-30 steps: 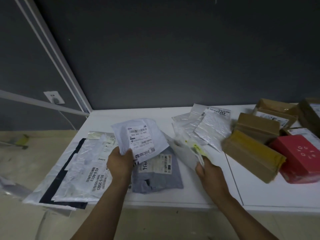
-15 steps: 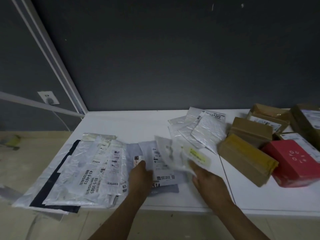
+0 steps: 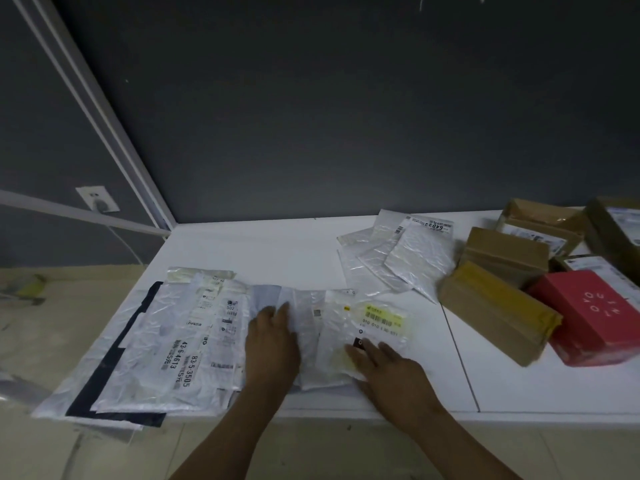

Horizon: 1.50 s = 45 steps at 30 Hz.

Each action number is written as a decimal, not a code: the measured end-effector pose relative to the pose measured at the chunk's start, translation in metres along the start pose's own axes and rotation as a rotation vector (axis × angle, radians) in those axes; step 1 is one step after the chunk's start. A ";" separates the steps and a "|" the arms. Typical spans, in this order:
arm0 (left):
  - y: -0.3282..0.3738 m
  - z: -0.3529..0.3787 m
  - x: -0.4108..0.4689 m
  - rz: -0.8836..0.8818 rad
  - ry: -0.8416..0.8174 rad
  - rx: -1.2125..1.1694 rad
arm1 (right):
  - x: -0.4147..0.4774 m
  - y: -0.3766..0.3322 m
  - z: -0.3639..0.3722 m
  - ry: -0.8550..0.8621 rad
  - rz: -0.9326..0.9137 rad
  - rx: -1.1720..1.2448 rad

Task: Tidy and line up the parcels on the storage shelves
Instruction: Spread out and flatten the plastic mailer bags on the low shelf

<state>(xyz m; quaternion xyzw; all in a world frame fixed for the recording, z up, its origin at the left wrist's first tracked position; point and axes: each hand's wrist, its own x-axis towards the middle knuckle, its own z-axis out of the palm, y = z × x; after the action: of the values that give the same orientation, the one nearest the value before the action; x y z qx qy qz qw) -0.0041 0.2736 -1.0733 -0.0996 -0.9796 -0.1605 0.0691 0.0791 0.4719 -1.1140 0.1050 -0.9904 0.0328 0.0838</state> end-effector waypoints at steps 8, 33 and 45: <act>0.053 0.029 0.019 0.301 0.010 0.012 | 0.002 0.072 -0.030 0.119 0.162 -0.131; 0.197 0.057 0.090 0.005 0.103 -0.670 | 0.003 0.193 -0.033 0.395 0.272 0.234; 0.174 0.008 0.032 0.463 -0.093 -0.815 | 0.030 0.108 -0.103 0.219 0.828 1.829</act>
<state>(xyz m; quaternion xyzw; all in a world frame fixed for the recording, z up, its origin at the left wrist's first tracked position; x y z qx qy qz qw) 0.0015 0.4433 -1.0235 -0.3415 -0.7907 -0.5078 0.0145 0.0430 0.5797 -1.0126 -0.2267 -0.5306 0.8156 0.0435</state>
